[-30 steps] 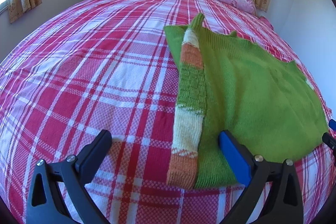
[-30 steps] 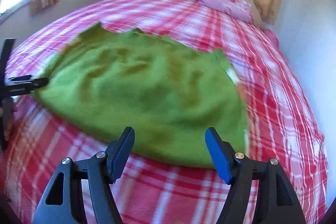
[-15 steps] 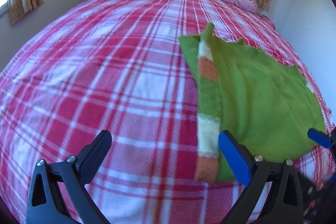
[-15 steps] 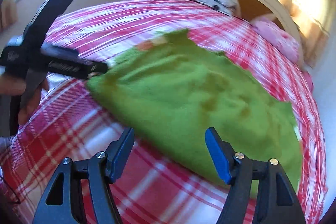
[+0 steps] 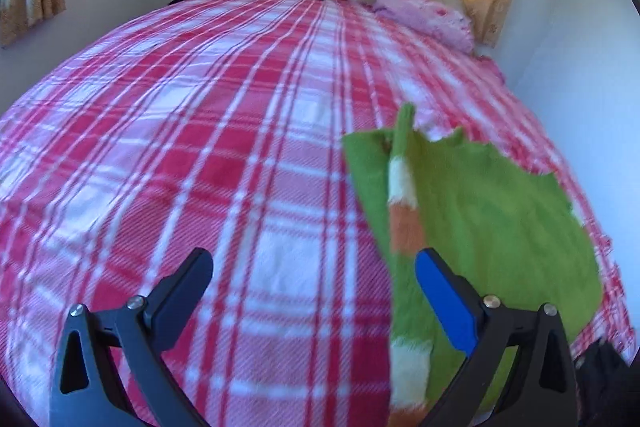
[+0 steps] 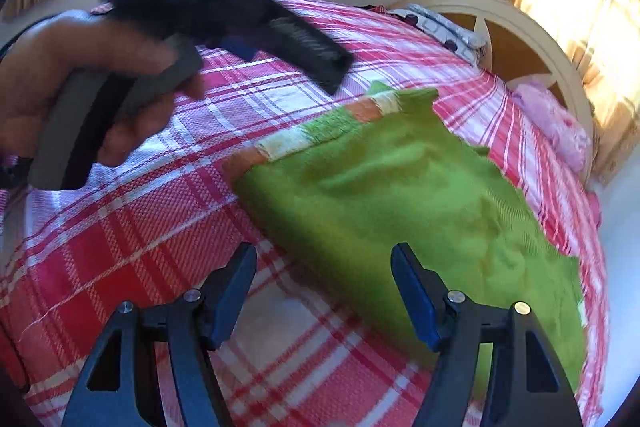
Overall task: Fold small clothes
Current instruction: 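Grasp the striped sleeve edge with the left tool while the right tool grasps beside it, then lift the edge with both tools and fold it over the other half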
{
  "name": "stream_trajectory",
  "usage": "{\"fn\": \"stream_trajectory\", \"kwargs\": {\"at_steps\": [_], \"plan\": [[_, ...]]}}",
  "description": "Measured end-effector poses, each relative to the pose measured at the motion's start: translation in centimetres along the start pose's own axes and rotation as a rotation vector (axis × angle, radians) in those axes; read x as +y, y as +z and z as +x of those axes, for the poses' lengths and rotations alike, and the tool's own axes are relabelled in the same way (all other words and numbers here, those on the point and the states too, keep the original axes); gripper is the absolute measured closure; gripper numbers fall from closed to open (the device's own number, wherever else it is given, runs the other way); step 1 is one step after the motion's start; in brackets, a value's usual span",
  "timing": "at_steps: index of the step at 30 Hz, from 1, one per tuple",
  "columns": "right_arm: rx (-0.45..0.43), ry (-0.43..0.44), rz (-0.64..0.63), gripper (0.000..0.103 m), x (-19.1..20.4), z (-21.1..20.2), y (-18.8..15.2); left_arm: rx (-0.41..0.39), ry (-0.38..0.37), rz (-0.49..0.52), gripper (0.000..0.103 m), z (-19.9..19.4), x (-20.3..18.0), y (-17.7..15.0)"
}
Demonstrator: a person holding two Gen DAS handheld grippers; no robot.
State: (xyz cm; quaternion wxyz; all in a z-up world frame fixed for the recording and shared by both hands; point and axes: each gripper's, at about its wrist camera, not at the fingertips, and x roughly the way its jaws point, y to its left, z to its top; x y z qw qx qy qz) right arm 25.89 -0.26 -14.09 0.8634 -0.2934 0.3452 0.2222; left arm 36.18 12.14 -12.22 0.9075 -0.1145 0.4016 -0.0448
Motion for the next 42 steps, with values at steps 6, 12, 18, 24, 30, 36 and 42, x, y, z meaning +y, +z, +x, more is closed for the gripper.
{"fn": "stream_trajectory", "kwargs": {"at_steps": [6, 12, 18, 24, 30, 36, 42], "plan": [[-0.029, -0.030, -0.097, 0.033, 2.6, 0.9, 1.1, 0.064, -0.077, -0.040, 0.001, 3.7, -0.4, 2.1], [-0.036, -0.053, -0.091, 0.033, 2.9, 1.8, 1.7, 0.099, -0.164, -0.061, 0.013, 6.1, -0.9, 3.5], [-0.028, -0.068, -0.070, 0.035, 2.4, 2.5, 2.4, 0.131, -0.186, 0.033, 0.022, 7.9, -2.5, 4.7], [-0.020, -0.083, -0.097, 0.060, 2.8, 3.2, 2.9, 0.133, -0.206, 0.043, 0.034, 9.0, -2.0, 5.6], [-0.013, -0.052, -0.070, 0.085, 2.1, 3.2, 3.0, 0.141, -0.310, 0.042, 0.086, 8.7, -2.4, 5.8], [-0.051, 0.040, 0.057, 0.096, -1.3, 1.4, 2.6, 0.176, -0.387, -0.128, 0.087, 9.0, -1.0, 6.1], [-0.085, 0.096, 0.213, 0.097, -5.7, -0.5, 1.5, 0.124, -0.428, -0.194, 0.088, 7.8, -1.7, 6.6]]}}
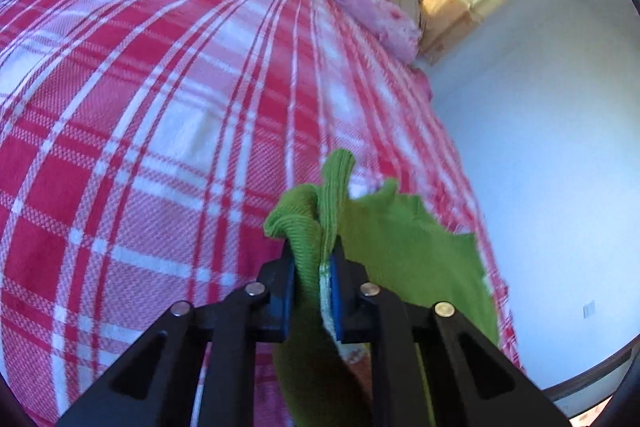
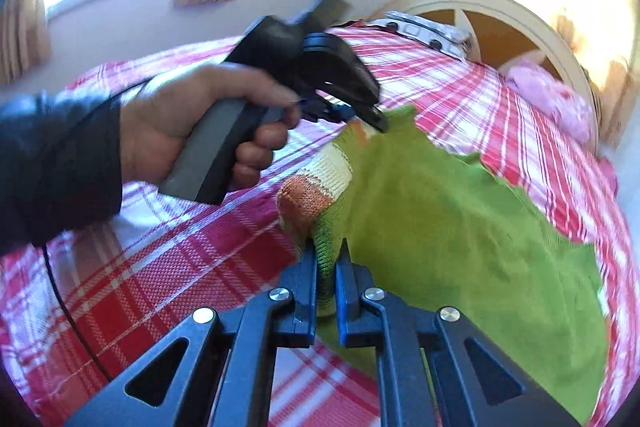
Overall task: Fold small clothes
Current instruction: 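Lift the edge with both tools and fold it over the other half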
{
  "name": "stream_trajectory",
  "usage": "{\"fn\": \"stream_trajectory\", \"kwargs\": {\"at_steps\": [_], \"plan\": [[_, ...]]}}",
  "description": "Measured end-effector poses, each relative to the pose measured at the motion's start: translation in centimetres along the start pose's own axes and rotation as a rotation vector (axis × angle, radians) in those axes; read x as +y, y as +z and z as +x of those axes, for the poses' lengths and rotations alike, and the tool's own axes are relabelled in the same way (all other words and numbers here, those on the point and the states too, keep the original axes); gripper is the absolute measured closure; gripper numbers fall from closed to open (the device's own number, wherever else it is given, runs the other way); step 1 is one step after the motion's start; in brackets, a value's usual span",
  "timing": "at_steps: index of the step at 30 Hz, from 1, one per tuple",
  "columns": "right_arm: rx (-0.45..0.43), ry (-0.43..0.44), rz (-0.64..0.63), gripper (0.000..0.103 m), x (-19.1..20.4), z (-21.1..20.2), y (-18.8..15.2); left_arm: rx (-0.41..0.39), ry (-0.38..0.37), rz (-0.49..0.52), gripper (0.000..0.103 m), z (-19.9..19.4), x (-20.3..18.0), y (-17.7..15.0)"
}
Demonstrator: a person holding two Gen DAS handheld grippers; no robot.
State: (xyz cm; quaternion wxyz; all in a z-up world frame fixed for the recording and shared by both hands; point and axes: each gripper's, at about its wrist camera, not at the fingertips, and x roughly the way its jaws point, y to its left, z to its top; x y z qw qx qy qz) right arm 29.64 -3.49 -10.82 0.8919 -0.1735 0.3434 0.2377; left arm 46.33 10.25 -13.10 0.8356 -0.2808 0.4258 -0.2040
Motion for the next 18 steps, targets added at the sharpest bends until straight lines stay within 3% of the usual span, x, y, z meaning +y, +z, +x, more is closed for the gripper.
{"fn": "stream_trajectory", "kwargs": {"at_steps": [9, 18], "plan": [[-0.098, 0.021, 0.187, 0.098, -6.6, -4.2, -1.0, -0.053, -0.054, 0.101, 0.088, -0.1, -8.4, 1.2], [-0.156, 0.010, 0.424, 0.098, -14.2, -8.1, -4.8, -0.004, -0.058, 0.212, 0.088, 4.7, -17.1, 0.7]]}}
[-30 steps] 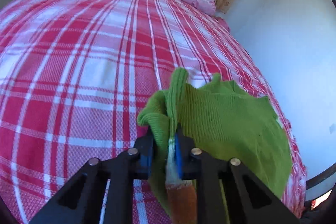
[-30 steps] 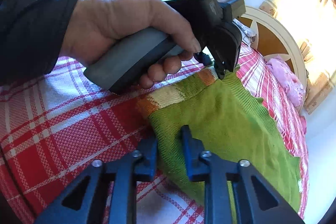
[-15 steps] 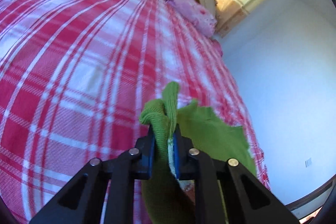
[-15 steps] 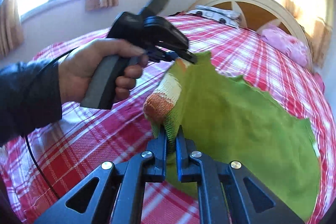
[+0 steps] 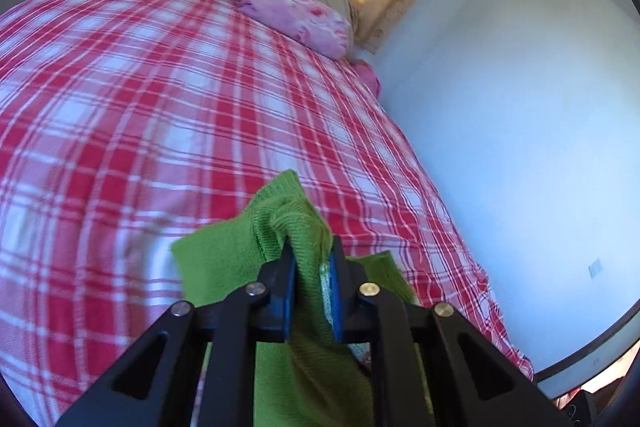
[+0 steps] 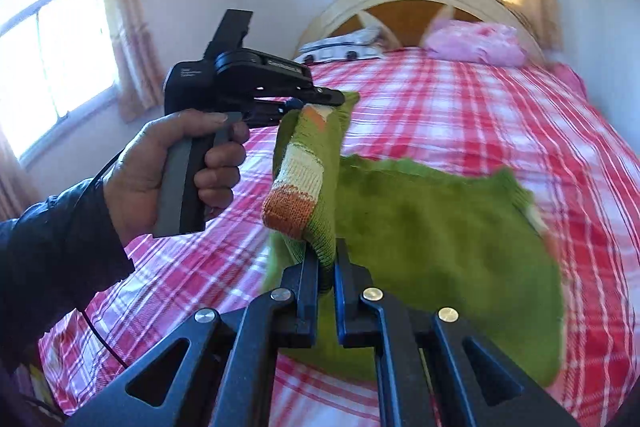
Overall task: Fold small clothes
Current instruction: 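Lift the edge with both tools and fold it over the other half, then open the left tool while the right tool lays the fold down and opens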
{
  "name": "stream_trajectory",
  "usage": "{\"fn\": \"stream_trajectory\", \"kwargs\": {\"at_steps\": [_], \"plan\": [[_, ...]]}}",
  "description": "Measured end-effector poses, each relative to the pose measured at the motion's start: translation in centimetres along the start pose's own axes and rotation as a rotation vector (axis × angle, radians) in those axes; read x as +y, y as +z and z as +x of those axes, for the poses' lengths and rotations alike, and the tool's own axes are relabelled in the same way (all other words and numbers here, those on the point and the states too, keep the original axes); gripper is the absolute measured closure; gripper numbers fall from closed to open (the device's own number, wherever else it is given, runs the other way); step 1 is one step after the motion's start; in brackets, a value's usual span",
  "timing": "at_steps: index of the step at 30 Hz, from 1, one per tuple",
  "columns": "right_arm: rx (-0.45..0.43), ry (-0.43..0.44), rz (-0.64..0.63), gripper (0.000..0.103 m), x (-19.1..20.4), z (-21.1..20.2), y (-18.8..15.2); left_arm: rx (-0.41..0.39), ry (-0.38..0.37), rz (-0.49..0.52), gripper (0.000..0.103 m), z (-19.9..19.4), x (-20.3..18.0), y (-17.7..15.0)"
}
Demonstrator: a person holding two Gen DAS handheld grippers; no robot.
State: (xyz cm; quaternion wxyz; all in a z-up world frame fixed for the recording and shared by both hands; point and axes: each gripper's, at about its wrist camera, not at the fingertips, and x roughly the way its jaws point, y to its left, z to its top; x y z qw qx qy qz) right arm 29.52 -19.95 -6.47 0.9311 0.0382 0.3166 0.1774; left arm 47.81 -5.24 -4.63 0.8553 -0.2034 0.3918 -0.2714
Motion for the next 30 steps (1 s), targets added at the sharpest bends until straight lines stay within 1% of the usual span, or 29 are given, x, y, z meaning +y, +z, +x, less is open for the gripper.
{"fn": "stream_trajectory", "kwargs": {"at_steps": [5, 9, 14, 17, 21, 23, 24, 25, 26, 27, 28, 29, 30], "plan": [[-0.001, -0.008, 0.095, 0.098, -4.0, -1.9, -1.0, 0.055, -0.010, 0.049, 0.088, 3.5, -3.4, -1.2], [0.002, -0.011, 0.179, 0.098, -7.4, -3.1, -2.0, 0.103, -0.002, 0.117, 0.088, 6.6, -6.7, -2.3], [0.023, -0.020, 0.285, 0.098, -10.8, -3.7, -3.9, 0.157, 0.014, 0.167, 0.088, 9.7, -9.0, -3.8], [0.026, -0.027, 0.349, 0.098, -12.5, -4.2, -5.1, 0.171, 0.018, 0.195, 0.088, 10.8, -10.3, -4.7], [0.046, -0.026, 0.410, 0.098, -13.9, -4.1, -6.4, 0.188, 0.056, 0.265, 0.086, 11.7, -12.0, -5.6], [0.052, -0.025, 0.433, 0.098, -14.3, -4.0, -6.9, 0.190, 0.056, 0.279, 0.079, 11.4, -12.6, -5.8], [0.053, -0.024, 0.442, 0.098, -14.4, -4.0, -7.2, 0.178, 0.065, 0.294, 0.077, 10.9, -12.9, -5.8], [0.053, -0.025, 0.454, 0.098, -14.7, -4.0, -7.6, 0.158, 0.082, 0.321, 0.071, 9.9, -13.3, -5.8], [0.053, -0.027, 0.463, 0.098, -14.9, -4.0, -7.8, 0.143, 0.084, 0.345, 0.064, 9.1, -13.6, -5.9], [0.052, -0.027, 0.477, 0.098, -15.1, -4.0, -8.0, 0.123, 0.085, 0.373, 0.060, 8.0, -13.8, -6.1], [0.048, -0.021, 0.496, 0.098, -15.5, -4.1, -8.3, 0.101, 0.102, 0.407, 0.051, 6.9, -13.9, -6.4], [0.043, -0.014, 0.511, 0.098, -15.7, -4.2, -8.4, 0.063, 0.153, 0.458, 0.043, 5.2, -13.7, -7.0], [0.039, -0.012, 0.518, 0.097, -15.8, -4.3, -8.5, 0.042, 0.199, 0.494, 0.040, 4.2, -13.4, -7.7]]}}
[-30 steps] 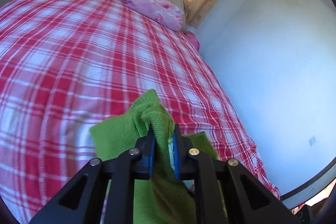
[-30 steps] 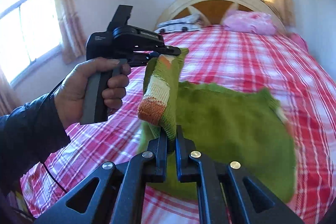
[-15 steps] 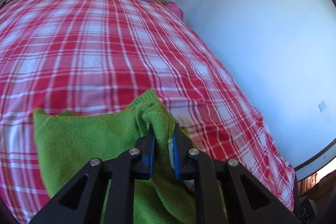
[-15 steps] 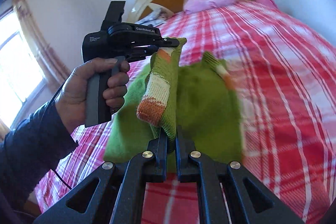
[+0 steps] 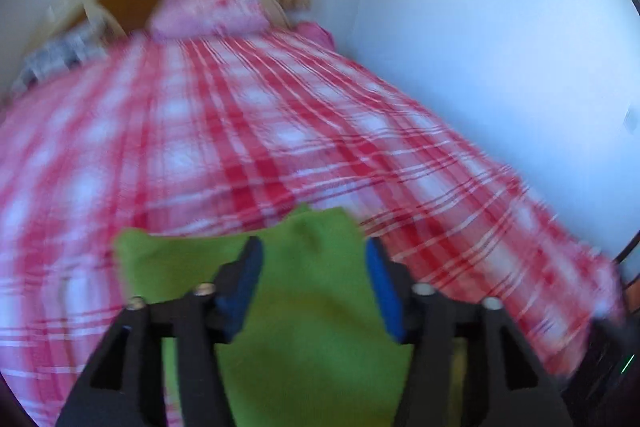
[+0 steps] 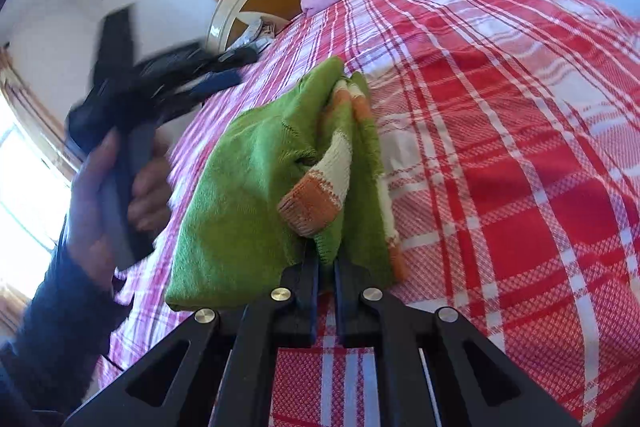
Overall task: Fold small clothes
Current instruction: 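Open the left tool while the right tool lays the fold down and opens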
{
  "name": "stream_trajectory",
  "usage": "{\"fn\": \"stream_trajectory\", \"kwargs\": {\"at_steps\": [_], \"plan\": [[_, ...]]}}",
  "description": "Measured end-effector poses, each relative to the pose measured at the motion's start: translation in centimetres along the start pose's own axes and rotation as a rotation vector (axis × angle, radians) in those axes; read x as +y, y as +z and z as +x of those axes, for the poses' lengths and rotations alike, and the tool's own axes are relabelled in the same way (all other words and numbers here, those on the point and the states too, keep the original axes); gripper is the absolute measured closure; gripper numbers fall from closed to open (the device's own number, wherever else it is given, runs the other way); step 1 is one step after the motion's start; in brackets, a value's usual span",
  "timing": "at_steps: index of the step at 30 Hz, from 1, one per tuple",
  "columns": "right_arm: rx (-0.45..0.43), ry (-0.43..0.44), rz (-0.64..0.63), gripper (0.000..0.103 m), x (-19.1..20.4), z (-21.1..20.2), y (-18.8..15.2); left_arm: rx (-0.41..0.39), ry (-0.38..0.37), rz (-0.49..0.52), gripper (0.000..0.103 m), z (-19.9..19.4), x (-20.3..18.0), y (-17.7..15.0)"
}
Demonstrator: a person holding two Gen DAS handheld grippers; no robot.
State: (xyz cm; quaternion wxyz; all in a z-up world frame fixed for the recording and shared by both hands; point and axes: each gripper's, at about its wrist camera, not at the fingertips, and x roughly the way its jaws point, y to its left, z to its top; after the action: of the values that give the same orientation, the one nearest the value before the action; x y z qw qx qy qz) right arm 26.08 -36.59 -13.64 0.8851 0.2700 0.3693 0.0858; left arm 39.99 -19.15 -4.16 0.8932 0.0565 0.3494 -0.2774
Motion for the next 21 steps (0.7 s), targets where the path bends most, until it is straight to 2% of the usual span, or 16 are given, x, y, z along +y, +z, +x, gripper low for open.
{"fn": "stream_trajectory", "kwargs": {"at_steps": [2, 4, 6, 8, 11, 15, 18, 19, 20, 21], "plan": [[-0.008, 0.003, 0.007, 0.096, -0.1, -0.4, 0.1, -0.011, 0.051, 0.034, 0.033, -1.4, 0.7, -1.8], [-0.029, -0.015, 0.005, 0.090, 0.0, -1.4, 0.3, 0.002, 0.116, 0.055, 0.032, -2.5, 1.5, -4.2], [-0.092, -0.077, -0.024, 0.060, 0.4, -3.1, 1.1, 0.013, 0.154, 0.056, 0.032, -2.8, 2.2, -6.1], [-0.155, -0.102, -0.052, 0.055, 1.2, -4.4, 2.1, 0.028, 0.182, 0.030, 0.032, -2.8, 2.9, -7.8], [-0.154, -0.089, -0.114, 0.055, 3.2, -4.0, 4.4, 0.033, 0.138, -0.043, 0.032, -2.8, 3.5, -9.2], [-0.034, -0.050, -0.153, 0.055, 5.1, 0.9, 7.2, 0.033, 0.091, -0.099, 0.028, -2.5, 3.4, -9.6], [0.062, -0.032, -0.106, 0.057, 4.5, 5.2, 8.6, 0.037, 0.080, -0.112, 0.028, -2.1, 3.2, -10.0], [0.093, -0.035, -0.094, 0.067, 4.1, 6.3, 8.9, 0.035, 0.079, -0.117, 0.028, -2.1, 3.2, -10.4], [0.105, -0.067, -0.085, 0.093, 3.8, 7.0, 8.9, 0.034, 0.074, -0.126, 0.025, -2.1, 3.3, -10.6], [0.105, -0.074, -0.069, 0.094, 3.5, 7.2, 8.8, 0.032, 0.064, -0.141, 0.024, -2.2, 3.5, -10.8]]}}
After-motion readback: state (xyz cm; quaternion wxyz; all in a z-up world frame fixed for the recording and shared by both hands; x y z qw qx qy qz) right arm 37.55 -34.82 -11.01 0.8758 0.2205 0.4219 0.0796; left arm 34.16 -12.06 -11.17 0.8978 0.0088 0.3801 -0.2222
